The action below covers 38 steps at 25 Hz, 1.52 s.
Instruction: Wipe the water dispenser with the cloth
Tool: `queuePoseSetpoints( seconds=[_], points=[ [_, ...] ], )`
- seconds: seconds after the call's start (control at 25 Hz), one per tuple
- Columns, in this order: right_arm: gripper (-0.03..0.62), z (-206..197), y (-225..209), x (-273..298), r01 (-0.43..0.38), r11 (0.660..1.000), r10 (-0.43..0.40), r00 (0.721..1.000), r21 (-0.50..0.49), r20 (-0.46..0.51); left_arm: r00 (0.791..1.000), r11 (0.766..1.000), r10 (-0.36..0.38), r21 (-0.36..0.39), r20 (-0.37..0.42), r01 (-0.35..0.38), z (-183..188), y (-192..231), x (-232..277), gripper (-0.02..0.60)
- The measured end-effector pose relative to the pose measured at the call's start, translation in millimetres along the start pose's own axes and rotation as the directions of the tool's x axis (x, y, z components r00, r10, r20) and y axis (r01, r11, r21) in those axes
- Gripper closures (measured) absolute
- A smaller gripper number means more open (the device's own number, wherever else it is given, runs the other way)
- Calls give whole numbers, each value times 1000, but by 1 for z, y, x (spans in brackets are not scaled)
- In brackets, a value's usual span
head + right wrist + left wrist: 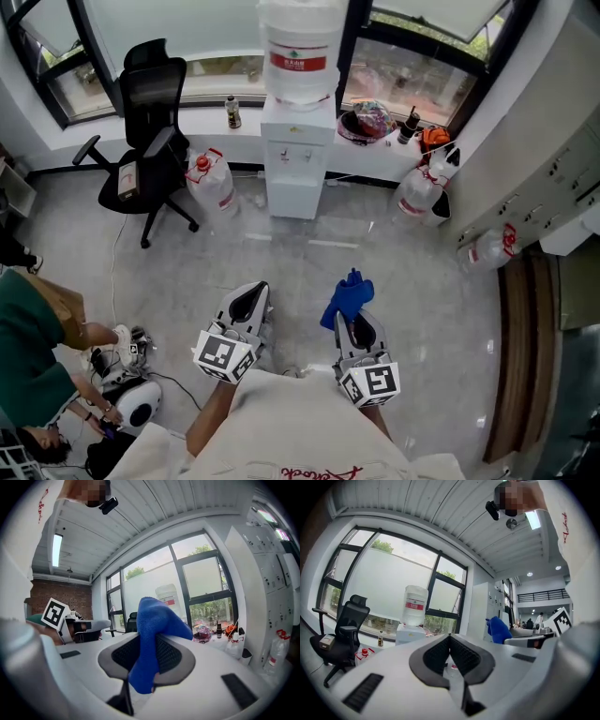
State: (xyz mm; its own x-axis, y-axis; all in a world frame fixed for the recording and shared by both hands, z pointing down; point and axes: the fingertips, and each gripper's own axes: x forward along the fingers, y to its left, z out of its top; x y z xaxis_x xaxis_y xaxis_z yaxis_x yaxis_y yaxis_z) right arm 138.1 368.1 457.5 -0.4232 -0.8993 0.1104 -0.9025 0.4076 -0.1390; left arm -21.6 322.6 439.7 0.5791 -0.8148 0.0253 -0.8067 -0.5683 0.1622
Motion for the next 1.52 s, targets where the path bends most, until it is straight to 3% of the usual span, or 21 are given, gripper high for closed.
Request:
queuePoseSetpoints(
  seconds=[0.24,0.48,0.72,1.0,1.2,1.52],
  points=[
    [497,1,-18,57,28,1000,-28,999,6,19,1000,1000,-28,-3,13,28,-1,43,53,571],
    [497,9,-38,165,32,999,-32,999,-2,3,999,999,-51,-8,13,51,11,125,128,571],
    [497,56,-50,285,31,999,-31,999,-22,17,998,998,-55,-28,24,56,50,221,210,571],
    [497,120,-77,404,52,995,-45,995,-83,92,993,996,-88,-4,80,89,103,300,293,571],
    [497,147,-90,457,72,993,-59,989,-95,138,990,993,-115,24,85,113,123,337,329,571],
    [497,137,-100,486,69,996,-61,991,-65,117,993,995,-102,7,57,101,112,357,346,571]
  ],
)
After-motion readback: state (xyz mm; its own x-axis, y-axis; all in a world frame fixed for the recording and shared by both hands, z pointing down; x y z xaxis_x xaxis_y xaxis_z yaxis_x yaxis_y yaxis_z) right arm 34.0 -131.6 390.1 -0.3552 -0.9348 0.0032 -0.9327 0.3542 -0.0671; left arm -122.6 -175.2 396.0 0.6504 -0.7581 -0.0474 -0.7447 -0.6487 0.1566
